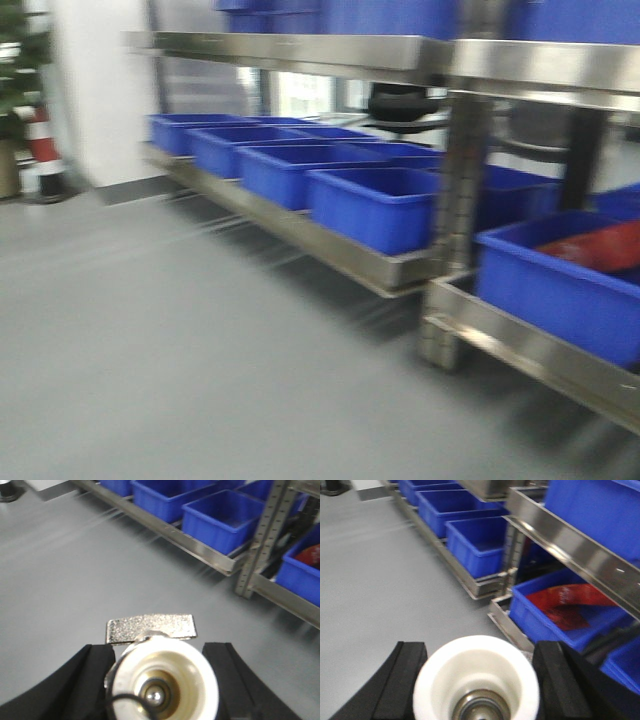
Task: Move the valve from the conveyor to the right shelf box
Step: 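Drive the base toward the steel shelf of blue bins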
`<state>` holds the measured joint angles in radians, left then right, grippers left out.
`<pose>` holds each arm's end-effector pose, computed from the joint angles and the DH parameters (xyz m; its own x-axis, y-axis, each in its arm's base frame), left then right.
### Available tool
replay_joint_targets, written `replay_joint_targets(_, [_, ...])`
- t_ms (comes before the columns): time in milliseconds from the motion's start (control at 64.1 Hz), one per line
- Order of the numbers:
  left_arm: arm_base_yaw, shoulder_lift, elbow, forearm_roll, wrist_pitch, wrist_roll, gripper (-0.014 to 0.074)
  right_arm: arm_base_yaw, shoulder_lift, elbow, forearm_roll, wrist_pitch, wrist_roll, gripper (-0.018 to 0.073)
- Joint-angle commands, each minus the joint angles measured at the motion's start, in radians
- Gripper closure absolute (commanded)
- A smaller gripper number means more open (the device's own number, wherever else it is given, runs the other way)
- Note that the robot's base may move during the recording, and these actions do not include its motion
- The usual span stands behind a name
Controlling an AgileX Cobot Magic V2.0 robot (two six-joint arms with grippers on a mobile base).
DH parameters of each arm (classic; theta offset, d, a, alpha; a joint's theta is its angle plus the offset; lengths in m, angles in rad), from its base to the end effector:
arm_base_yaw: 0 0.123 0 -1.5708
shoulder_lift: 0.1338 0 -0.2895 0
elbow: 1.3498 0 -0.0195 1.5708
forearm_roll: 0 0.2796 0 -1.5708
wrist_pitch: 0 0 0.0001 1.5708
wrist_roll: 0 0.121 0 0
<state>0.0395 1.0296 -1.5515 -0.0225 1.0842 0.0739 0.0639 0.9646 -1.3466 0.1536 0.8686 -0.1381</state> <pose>0.2109 0.0059 0.5094 -0.4574 0.0453 -0.8881 0.0072 0.9989 0.0472 0.2184 0.0281 0.4784 -0.3758 -0.0623 -0.9246 -0.1856 0.9826 0.0093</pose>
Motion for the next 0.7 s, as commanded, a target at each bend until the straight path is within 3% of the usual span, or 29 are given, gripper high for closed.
replay_joint_targets(0, [-0.004, -0.009, -0.009, -0.011, -0.055, -0.005, 0.0707, -0.003, -0.01, -0.015, -0.008, -0.068, -0.001, 0.0713])
replay_joint_targets(687, [-0.004, -0.009, -0.009, -0.011, -0.055, -0.005, 0.0707, -0.003, -0.01, -0.015, -0.008, -0.068, -0.001, 0.0713])
